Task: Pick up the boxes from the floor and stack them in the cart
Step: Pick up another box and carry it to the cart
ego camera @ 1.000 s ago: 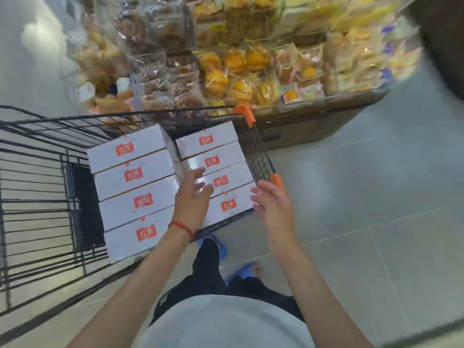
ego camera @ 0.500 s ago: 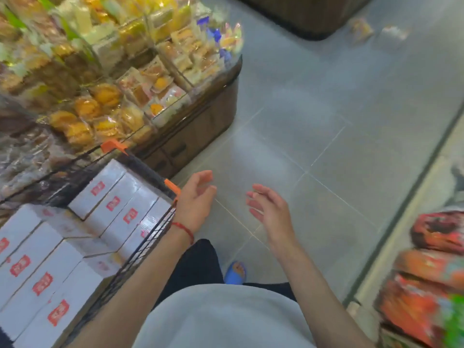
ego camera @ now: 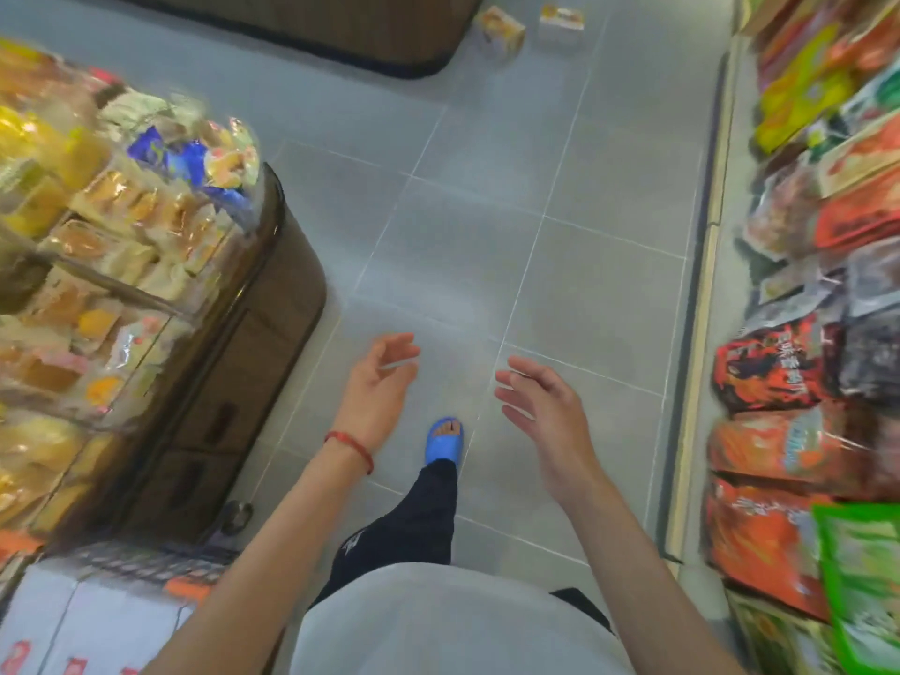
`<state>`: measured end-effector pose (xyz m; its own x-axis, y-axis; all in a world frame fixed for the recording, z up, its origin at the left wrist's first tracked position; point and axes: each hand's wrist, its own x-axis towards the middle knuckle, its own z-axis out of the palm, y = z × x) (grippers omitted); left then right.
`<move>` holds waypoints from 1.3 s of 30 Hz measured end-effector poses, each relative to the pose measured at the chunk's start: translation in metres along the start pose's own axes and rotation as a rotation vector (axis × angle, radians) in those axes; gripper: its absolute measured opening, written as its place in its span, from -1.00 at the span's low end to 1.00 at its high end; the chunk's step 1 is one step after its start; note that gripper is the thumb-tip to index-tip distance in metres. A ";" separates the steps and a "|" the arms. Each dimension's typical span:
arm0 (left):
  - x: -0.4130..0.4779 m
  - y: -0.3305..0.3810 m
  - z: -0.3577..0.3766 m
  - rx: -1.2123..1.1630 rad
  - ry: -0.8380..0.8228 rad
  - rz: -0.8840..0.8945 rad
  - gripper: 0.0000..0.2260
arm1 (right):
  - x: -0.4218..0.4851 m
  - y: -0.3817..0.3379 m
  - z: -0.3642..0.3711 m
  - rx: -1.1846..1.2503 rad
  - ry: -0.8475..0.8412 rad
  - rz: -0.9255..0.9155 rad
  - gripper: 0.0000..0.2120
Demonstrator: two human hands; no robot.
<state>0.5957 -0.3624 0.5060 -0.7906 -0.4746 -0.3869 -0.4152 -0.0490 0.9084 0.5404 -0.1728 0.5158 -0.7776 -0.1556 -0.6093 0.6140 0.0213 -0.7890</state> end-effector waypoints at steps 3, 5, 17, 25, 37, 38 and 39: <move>0.067 0.030 0.018 0.015 -0.031 -0.012 -0.70 | 0.052 -0.038 0.006 0.022 0.047 0.020 -0.82; 0.109 0.052 0.030 0.030 -0.050 -0.004 -0.70 | 0.084 -0.066 0.010 0.043 0.085 0.030 -0.82; 0.330 0.180 0.163 0.121 -0.263 0.025 -0.72 | 0.267 -0.222 -0.034 0.198 0.285 -0.007 -0.82; 0.470 0.273 0.290 0.076 -0.262 -0.003 -0.76 | 0.421 -0.349 -0.096 0.217 0.298 -0.027 -0.83; 0.698 0.380 0.402 -0.002 -0.246 -0.056 -0.76 | 0.649 -0.523 -0.120 0.182 0.284 -0.005 -0.81; 0.725 0.388 0.409 -0.001 -0.245 -0.044 -0.76 | 0.671 -0.538 -0.117 0.173 0.282 -0.009 -0.81; 0.752 0.398 0.415 0.004 -0.243 -0.037 -0.76 | 0.693 -0.553 -0.113 0.170 0.283 -0.014 -0.81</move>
<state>-0.3508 -0.3742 0.5108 -0.8596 -0.2471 -0.4472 -0.4473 -0.0592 0.8924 -0.3533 -0.1805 0.5213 -0.7786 0.1260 -0.6147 0.5980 -0.1479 -0.7877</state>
